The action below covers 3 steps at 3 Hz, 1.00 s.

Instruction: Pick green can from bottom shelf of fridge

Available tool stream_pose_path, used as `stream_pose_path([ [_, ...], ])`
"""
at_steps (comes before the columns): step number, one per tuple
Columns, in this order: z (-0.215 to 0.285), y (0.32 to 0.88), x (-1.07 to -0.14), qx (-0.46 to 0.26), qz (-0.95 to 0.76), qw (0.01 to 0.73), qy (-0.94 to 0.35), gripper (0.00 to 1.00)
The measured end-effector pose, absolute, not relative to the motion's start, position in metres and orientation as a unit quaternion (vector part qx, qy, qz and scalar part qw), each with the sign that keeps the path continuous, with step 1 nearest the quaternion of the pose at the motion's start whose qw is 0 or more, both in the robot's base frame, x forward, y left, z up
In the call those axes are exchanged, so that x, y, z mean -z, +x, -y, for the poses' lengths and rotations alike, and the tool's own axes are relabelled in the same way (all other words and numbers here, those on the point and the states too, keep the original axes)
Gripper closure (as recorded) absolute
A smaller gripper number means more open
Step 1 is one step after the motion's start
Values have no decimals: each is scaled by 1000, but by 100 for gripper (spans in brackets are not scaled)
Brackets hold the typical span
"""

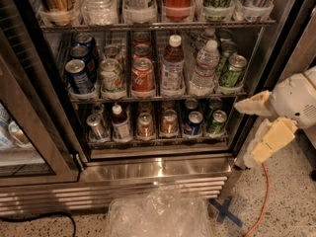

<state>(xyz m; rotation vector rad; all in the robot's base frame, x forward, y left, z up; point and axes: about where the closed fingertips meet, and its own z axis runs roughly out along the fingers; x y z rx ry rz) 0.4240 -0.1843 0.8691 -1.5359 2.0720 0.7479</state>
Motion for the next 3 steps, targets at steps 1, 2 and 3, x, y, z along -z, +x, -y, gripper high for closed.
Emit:
stream_pose_path([
  [1,175,412,-864,-351,-710,240,-561,0],
  [2,173,413,-864,-353,-709,242,-560,0],
  [3,169,409,-853,-363,-705,265,-549,0],
])
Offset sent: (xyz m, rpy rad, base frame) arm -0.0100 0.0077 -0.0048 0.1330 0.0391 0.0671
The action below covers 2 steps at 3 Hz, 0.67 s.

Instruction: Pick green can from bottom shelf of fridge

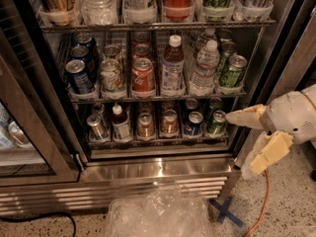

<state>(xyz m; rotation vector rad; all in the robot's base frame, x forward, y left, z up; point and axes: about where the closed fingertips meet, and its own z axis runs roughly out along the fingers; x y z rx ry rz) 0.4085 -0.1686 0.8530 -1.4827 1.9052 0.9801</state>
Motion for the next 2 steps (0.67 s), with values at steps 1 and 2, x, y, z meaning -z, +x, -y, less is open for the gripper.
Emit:
stream_pose_path([
  [1,157,389,-824,-381,-704,266,-537,0],
  [2,146,374,-792,-385,-712,271,-521,0],
])
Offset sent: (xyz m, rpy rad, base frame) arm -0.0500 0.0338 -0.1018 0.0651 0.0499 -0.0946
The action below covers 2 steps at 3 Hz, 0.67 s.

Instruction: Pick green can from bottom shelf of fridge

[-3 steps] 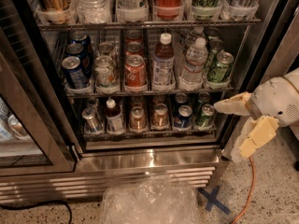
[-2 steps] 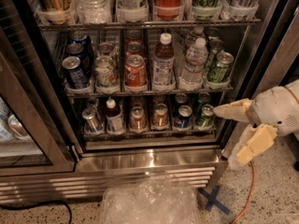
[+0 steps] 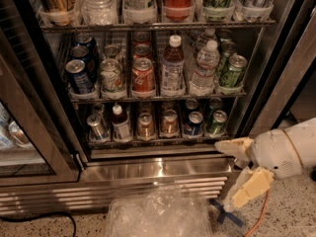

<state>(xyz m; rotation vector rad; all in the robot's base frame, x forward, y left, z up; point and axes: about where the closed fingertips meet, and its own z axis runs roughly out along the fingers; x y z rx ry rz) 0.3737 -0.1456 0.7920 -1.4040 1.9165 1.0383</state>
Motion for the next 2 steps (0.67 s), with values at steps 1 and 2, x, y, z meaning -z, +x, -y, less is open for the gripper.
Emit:
stream_pose_path([
  [1,134,385,-772,-378,-727,307,-483,0],
  [2,134,385,-772,-378,-727,307,-483,0],
])
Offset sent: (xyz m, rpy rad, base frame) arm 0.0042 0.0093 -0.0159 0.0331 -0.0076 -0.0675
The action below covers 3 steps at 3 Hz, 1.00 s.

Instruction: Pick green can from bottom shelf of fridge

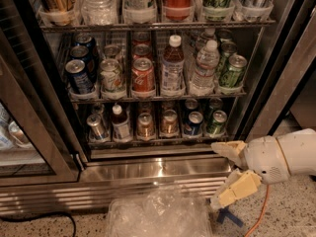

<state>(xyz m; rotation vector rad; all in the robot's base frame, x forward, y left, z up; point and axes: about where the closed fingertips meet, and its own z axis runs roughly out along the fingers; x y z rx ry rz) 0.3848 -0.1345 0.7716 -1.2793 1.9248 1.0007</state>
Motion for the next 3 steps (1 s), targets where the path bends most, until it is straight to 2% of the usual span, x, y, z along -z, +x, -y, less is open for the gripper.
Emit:
stream_pose_path([
  [1,136,390,-769,-369,-733,335,-463,0],
  [2,142,405,-756,-351,-732,418,-408,0],
  [3,155,419,-744,-323,-745,457,-364,0],
])
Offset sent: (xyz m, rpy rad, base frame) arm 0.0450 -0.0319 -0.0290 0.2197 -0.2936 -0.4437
